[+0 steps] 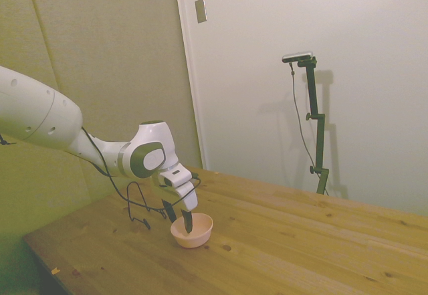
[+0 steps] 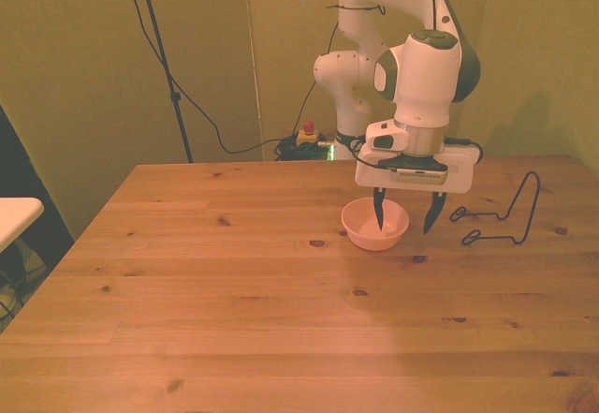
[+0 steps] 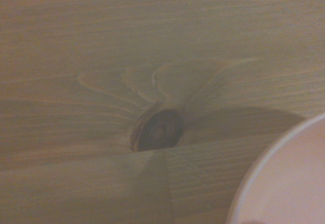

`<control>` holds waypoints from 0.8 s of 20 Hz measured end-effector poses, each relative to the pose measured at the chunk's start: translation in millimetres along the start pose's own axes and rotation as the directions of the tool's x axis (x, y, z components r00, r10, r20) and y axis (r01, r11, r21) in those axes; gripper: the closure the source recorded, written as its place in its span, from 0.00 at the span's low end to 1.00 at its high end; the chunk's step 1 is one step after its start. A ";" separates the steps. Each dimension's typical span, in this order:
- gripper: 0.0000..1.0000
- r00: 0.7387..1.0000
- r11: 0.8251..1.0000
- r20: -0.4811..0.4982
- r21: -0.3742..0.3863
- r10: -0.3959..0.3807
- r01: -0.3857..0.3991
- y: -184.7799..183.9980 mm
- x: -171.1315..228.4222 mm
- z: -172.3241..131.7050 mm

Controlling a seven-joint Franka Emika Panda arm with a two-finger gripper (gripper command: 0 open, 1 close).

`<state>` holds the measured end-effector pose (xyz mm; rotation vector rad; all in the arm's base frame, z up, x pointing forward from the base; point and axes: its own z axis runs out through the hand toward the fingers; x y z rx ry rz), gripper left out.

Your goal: Load the bowl

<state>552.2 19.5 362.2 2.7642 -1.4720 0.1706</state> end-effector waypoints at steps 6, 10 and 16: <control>1.00 1.000 1.000 0.004 -0.006 0.006 -0.006 1.5 2.4 4.5; 1.00 1.000 1.000 0.005 -0.007 0.008 -0.008 0.7 3.8 6.2; 1.00 1.000 1.000 0.005 -0.004 0.008 -0.008 -2.2 5.1 5.9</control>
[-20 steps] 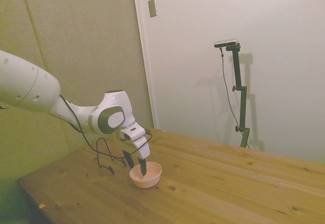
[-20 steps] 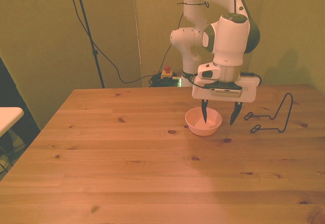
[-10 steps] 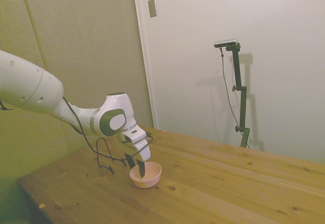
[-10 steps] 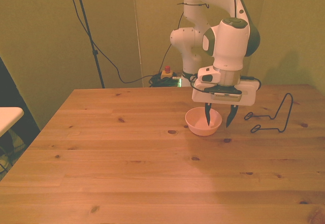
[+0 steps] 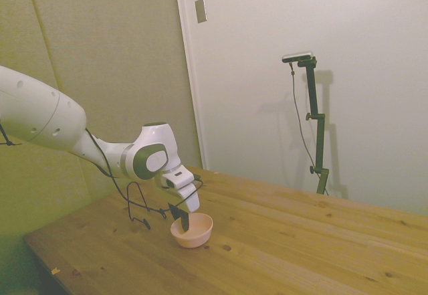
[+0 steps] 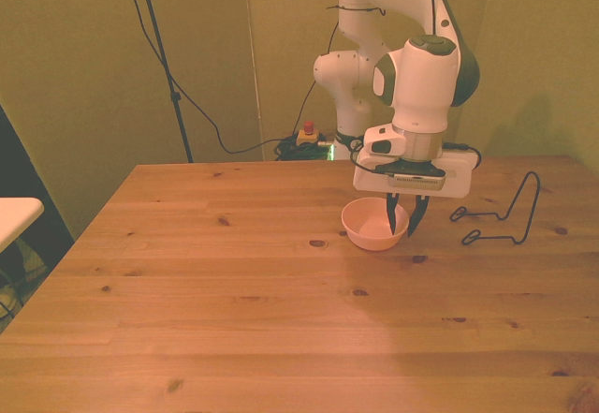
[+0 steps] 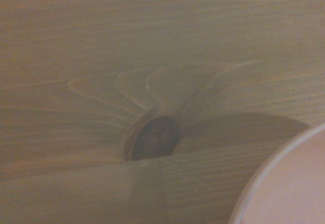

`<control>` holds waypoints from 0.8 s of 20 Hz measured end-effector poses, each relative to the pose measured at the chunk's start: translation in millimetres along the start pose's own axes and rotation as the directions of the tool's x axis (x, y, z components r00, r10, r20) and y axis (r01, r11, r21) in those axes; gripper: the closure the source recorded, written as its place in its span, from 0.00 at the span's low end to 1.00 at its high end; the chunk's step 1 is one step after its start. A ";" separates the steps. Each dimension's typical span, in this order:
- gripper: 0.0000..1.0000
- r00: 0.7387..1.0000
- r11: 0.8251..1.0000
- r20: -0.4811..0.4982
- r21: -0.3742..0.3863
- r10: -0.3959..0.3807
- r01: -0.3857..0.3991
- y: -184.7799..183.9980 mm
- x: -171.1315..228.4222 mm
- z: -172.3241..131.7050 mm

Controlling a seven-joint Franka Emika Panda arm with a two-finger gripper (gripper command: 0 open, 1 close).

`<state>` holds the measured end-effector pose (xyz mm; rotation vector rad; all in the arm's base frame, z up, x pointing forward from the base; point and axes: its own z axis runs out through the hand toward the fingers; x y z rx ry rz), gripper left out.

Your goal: Load the bowl

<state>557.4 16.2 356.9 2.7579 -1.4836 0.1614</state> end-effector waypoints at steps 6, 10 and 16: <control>1.00 1.000 1.000 0.011 0.018 0.001 -0.001 -1.7 0.9 -5.4; 1.00 0.998 0.997 0.067 0.081 -0.006 0.001 -2.8 0.3 -18.0; 1.00 0.981 0.978 0.191 0.208 -0.046 0.005 -14.3 -24.4 -53.2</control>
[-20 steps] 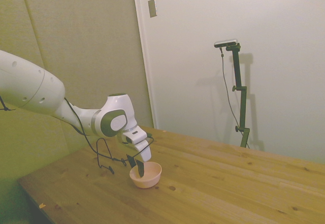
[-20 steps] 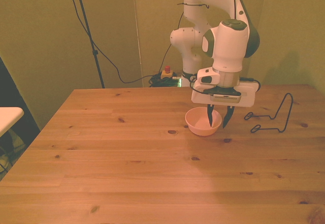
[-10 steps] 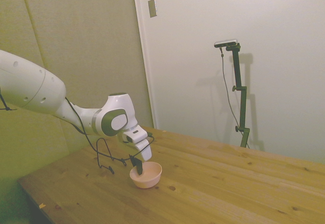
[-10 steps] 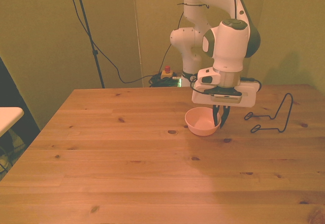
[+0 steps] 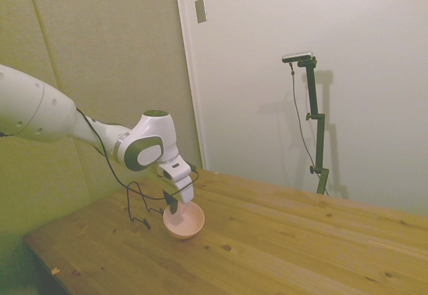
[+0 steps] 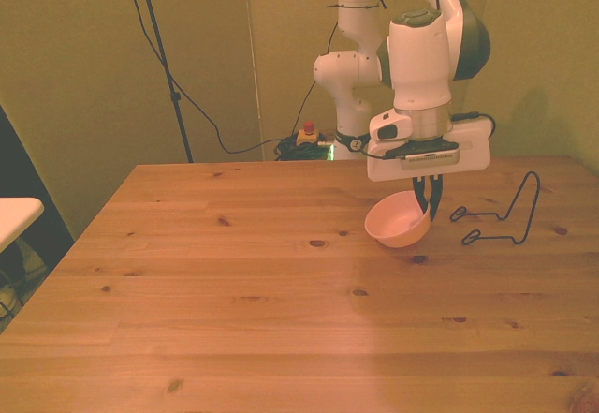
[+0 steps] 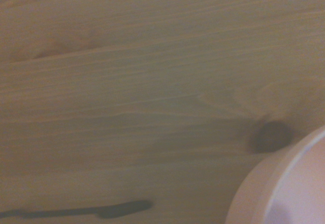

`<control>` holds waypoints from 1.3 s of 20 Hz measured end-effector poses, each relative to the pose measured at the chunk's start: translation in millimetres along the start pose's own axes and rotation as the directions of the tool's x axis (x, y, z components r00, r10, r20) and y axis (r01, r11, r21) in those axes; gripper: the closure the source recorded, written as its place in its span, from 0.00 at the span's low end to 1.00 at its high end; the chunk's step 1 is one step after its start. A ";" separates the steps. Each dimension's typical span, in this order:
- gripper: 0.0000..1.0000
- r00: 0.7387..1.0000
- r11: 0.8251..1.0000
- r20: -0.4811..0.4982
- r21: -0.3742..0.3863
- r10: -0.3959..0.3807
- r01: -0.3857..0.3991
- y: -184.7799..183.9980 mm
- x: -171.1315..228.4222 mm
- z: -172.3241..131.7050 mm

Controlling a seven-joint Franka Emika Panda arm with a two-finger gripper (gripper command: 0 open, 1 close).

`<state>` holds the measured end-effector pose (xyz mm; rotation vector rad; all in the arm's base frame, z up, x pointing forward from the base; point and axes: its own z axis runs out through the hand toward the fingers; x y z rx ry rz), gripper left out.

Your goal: Load the bowl

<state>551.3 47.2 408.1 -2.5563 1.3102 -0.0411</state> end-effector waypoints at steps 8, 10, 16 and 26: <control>1.00 0.984 0.984 0.155 0.172 -0.084 0.056 -21.5 -38.8 -12.6; 1.00 0.977 0.971 0.188 0.232 -0.096 0.050 -17.8 -40.8 -12.3; 1.00 0.950 0.934 0.277 0.354 -0.144 0.038 -22.0 -56.8 -6.9; 1.00 0.924 0.904 0.330 0.426 -0.195 0.039 -22.9 -64.3 -2.1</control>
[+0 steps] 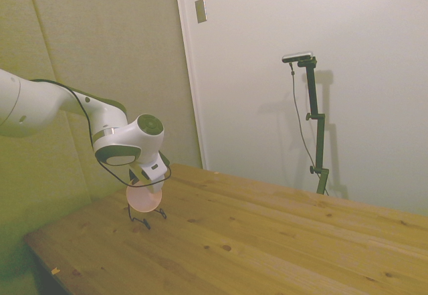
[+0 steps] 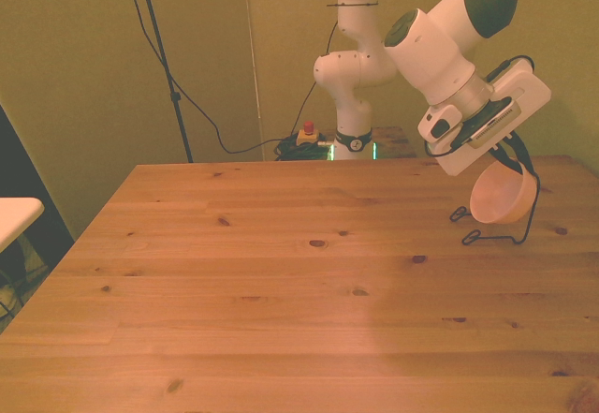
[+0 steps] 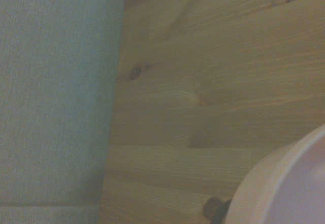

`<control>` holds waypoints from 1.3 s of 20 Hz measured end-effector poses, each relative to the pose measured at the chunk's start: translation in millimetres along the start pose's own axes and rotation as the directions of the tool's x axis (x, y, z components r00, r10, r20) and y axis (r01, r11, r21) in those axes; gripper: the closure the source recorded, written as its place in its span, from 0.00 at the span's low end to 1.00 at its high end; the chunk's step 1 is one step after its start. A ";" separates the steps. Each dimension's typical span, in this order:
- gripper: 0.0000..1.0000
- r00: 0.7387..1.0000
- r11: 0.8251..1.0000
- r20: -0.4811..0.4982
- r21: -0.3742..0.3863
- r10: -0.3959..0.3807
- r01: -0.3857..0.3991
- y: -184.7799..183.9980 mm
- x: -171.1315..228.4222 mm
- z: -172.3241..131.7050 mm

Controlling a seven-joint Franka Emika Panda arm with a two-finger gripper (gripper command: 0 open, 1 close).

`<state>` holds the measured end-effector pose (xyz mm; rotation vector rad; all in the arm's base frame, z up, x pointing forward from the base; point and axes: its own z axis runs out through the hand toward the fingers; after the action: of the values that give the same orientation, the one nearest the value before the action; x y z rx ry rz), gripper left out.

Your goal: Load the bowl

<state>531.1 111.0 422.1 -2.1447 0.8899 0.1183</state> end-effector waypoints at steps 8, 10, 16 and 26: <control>1.00 0.998 0.999 0.043 0.039 -0.038 0.036 11.1 7.1 3.4; 1.00 0.998 0.999 0.051 0.038 -0.036 0.035 15.2 10.0 5.5; 1.00 0.997 0.999 0.064 0.026 -0.032 0.030 22.9 15.2 14.2; 0.00 0.998 1.000 0.056 0.021 -0.023 0.022 27.5 17.3 15.8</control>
<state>529.9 100.4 387.5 -2.1214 0.8307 0.1574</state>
